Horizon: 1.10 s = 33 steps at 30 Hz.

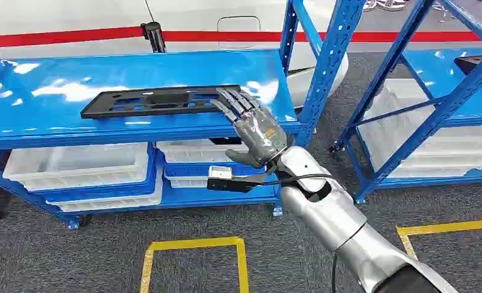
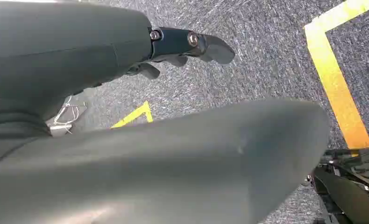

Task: Take the parts from the cabinet and place them on the table.

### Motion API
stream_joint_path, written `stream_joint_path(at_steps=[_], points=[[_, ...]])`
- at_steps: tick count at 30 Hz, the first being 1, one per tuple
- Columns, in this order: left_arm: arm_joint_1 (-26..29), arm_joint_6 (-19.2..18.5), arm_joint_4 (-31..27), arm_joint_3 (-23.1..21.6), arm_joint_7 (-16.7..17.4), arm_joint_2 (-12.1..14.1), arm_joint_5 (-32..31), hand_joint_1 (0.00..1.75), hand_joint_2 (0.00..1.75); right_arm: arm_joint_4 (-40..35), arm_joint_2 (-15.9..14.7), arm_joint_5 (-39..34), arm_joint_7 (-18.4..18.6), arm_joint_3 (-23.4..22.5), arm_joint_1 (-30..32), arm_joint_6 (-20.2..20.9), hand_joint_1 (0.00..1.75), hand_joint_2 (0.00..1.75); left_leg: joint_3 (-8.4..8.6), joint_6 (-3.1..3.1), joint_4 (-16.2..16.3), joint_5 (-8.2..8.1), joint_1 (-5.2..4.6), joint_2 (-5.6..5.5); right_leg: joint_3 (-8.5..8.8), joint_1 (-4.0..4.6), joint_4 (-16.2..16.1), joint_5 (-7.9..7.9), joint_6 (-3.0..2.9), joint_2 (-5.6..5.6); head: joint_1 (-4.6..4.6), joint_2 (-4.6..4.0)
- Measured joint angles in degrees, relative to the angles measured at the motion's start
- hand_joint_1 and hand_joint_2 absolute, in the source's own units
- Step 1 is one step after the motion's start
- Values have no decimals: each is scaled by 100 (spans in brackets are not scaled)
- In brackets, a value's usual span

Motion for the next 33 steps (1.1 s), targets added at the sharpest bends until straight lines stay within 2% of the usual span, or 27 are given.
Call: stream_joint_path(at_steps=[12,14,17,20,24,28,33], points=[[-2,-4,13,0,4,0,-24,0,0,151,57,0,22,245,-108,4,0,175,-2,0,0,0,0,1,-2,0,0,0,0,0,-2,0],[-3,-20,17,0,13,0,-68,0,0,190,118,65,113,306,-166,144,0,175,-2,0,0,0,0,5,-3,1,1,0,0,1,-2,0],[-22,-55,26,0,28,-2,-122,0,0,356,325,245,352,452,-281,360,0,175,-2,0,0,0,2,6,-7,3,3,0,0,2,0,0],[-29,-63,33,0,26,-7,-170,0,0,746,587,311,507,585,-400,411,0,175,-1,-1,0,1,4,5,-7,5,4,0,0,2,-2,0],[-29,-50,35,0,11,-17,-208,0,0,1509,907,234,525,658,-532,404,0,175,-2,-2,0,1,4,5,-6,5,5,0,0,2,0,0],[-37,59,35,9,22,-20,-188,0,0,2374,1301,308,691,734,-609,396,0,175,-2,-2,0,1,4,4,-8,5,4,0,0,2,0,0],[-41,114,37,33,22,-24,-181,0,0,3058,1565,282,704,782,-696,330,0,175,-3,-2,0,1,4,3,-8,5,4,0,0,2,0,0]])
